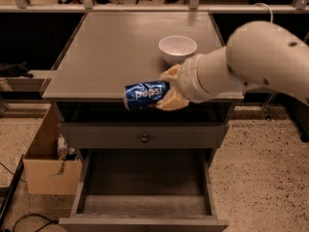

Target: Pick pepsi can from middle drawer and place on counter

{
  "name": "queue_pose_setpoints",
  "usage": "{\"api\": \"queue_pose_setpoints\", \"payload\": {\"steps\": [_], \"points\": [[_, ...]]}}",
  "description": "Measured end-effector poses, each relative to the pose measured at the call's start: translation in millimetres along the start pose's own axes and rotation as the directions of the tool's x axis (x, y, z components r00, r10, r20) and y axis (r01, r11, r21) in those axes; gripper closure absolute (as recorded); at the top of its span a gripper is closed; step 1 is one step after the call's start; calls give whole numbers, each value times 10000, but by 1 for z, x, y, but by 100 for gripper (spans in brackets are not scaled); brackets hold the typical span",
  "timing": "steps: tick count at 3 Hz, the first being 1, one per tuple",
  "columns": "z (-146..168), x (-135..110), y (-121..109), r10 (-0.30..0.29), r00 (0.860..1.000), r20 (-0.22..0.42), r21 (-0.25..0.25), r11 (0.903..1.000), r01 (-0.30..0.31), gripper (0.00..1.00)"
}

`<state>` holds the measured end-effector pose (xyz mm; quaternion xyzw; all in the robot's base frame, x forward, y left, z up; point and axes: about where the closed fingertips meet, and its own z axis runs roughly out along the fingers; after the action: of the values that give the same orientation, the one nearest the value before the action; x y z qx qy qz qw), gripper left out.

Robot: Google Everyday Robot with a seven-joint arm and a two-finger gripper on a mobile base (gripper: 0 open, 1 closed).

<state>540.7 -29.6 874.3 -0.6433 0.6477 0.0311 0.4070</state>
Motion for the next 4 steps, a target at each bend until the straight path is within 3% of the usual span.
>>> {"api": "queue_pose_setpoints", "payload": {"steps": [1,2,3,4], "points": [[34,-14,-46,-407,9992,-15,-671,9969,405,100],[80,-29,-72,-429,9988,241,-1400,9891,458,100],[122,-33,-79,-240,9987,458,-2122,9767,332,100],[129,-34,-81,-209,9984,517,-2206,9749,318,83]]}}
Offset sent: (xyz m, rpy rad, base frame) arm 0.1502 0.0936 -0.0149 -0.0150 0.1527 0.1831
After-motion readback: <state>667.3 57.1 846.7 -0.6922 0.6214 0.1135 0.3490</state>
